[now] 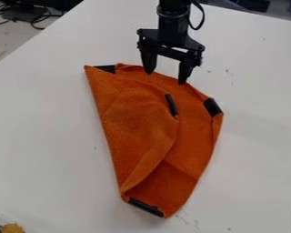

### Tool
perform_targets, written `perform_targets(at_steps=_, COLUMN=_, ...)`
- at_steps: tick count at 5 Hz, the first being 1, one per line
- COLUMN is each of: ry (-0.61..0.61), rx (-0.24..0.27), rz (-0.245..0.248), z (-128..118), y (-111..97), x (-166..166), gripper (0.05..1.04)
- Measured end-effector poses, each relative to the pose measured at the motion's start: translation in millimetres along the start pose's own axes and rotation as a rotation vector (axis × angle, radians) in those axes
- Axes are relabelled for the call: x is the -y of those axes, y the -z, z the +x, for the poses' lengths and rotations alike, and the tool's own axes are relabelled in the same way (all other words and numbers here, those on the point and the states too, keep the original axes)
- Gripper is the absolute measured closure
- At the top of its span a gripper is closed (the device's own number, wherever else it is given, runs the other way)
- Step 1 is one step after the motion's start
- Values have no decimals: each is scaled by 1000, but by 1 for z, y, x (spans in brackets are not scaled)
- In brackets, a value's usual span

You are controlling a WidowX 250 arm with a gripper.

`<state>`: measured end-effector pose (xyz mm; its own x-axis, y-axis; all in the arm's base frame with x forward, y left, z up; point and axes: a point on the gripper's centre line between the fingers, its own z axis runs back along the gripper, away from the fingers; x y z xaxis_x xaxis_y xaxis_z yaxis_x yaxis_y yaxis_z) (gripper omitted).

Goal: Fold the cloth from top left to bottom right

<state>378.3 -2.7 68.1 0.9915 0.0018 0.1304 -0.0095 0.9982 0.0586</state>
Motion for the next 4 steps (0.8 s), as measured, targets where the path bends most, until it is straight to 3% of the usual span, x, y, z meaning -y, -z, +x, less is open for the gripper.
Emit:
perform_targets(at_steps=2, ry=32, rx=-67, rz=6, z=5, y=15, x=18, gripper=82)
perform_targets(at_steps=3, ry=61, rx=-40, rz=-3, z=14, y=18, x=39, gripper=82)
perform_targets(at_steps=4, ry=47, rx=-37, rz=-47, z=21, y=24, x=56, gripper=82)
